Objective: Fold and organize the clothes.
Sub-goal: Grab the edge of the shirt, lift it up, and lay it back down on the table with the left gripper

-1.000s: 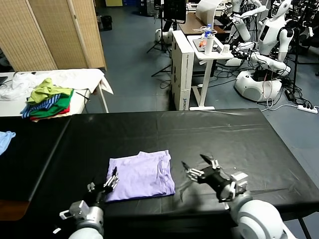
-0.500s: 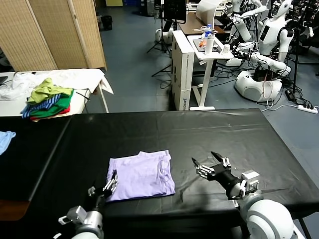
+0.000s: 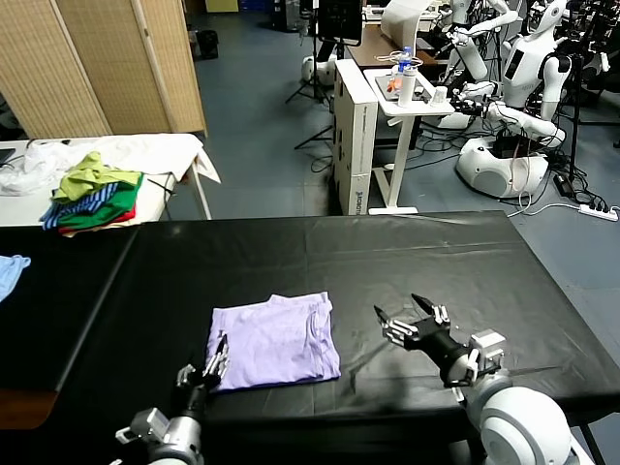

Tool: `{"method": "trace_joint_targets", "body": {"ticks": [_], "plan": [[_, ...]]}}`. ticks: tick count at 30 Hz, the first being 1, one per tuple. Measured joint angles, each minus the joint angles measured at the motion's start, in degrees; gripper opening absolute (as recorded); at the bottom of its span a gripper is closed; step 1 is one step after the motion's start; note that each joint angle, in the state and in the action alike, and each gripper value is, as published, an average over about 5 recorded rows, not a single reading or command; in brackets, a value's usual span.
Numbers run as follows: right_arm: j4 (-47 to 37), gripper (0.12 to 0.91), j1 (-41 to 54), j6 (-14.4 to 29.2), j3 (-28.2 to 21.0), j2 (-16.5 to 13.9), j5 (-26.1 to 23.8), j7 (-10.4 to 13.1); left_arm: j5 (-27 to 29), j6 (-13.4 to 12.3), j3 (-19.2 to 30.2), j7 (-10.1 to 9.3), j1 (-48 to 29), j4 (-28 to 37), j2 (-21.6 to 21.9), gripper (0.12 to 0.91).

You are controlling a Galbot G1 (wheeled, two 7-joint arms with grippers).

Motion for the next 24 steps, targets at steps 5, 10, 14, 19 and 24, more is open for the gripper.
{"method": "trace_joint_targets", "body": {"ticks": [5,10,14,19,24], "plan": [[-0.4,0.907,0.3,0.0,-0.1,0.1,-0.1,0.0,-2.0,0.4,0.0,0.34,-0.1,-0.2,0.0,0.291],[-0.9,0.907,0.2,0.1,0.2,0.1,-0.3,0.0,-2.2,0.9,0.1,0.24,-0.4,-0.4,0.0,0.176],[-1.4,0.907,0.1,0.3,0.7,0.1,-0.3,0.0,1.5,1.0,0.1,-0.04,-0.4,-0.9,0.0,0.175],[-2.5,0.907,0.1,0.7,1.1,0.2,-0.5,0.0,6.9,1.6,-0.9,-0.37,-0.1,-2.4,0.0,0.175],[-3.7,0.907,0.3,1.0,0.9,0.6,-1.3,0.0,8.0,2.5,-3.2,-1.19,1.0,-4.6,0.8,0.175]]}}
